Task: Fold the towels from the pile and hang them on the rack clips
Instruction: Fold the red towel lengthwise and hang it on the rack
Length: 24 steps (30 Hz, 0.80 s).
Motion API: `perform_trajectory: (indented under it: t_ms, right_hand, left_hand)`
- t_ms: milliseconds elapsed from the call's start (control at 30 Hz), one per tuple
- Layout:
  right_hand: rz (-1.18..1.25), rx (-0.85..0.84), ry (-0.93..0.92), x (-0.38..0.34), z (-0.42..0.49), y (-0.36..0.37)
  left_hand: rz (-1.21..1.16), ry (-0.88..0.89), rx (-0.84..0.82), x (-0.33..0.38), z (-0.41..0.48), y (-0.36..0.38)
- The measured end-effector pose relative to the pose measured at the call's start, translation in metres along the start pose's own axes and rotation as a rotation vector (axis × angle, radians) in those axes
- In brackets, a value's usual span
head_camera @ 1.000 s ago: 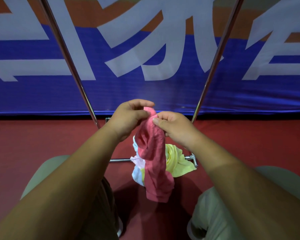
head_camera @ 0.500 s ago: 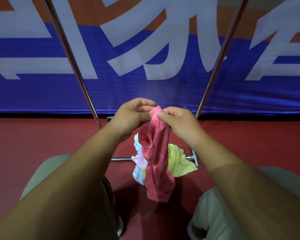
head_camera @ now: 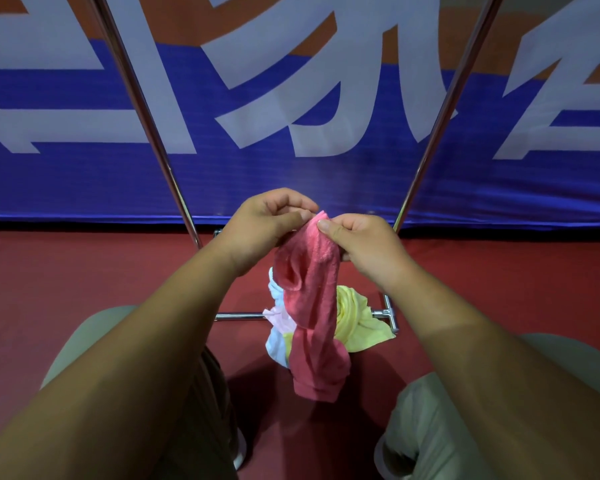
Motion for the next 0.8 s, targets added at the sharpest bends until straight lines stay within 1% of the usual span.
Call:
perform_trajectory:
  t_ms: [67, 200, 267, 400, 533, 667, 800]
  right_hand:
    - [0.014, -0.037, 0.004, -0.001, -0.001, 0.003]
    - [0.113, -0.125, 0.034, -0.003, -0.004, 0.008]
    - [0.170, -0.142, 0.048, -0.006, -0.006, 0.008]
    - [0.242, -0.200, 0.081, -0.007, -0.012, 0.014]
    - [0.263, -0.245, 0.121, -0.007, -0.018, 0.019]
    - [0.248, -0.252, 0.155, -0.007, -0.022, 0.020]
    - [0.200, -0.193, 0.166, -0.006, -0.021, 0.018]
  left_hand:
    - [-0.076, -0.025, -0.020, -0.001, -0.001, -0.001]
    - [-0.331, -0.112, -0.112, 0.000, -0.005, 0.004]
    - [-0.397, -0.144, -0.149, 0.002, -0.008, 0.007]
    - [-0.375, -0.141, -0.202, 0.006, -0.012, 0.011]
    - [-0.338, -0.116, -0.263, 0.009, -0.015, 0.014]
    - [-0.294, -0.094, -0.263, 0.011, -0.017, 0.018]
    - [-0.285, 0.009, -0.214, 0.017, -0.015, 0.017]
Point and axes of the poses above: each hand's wrist, its own z-axis towards the middle knuckle, its own y-axis out of the palm, x = y × z, the point moved 7 cm from there along z, towards the middle knuckle, and after that the axes turned 3 degrees about z, right-handed, at the moved point
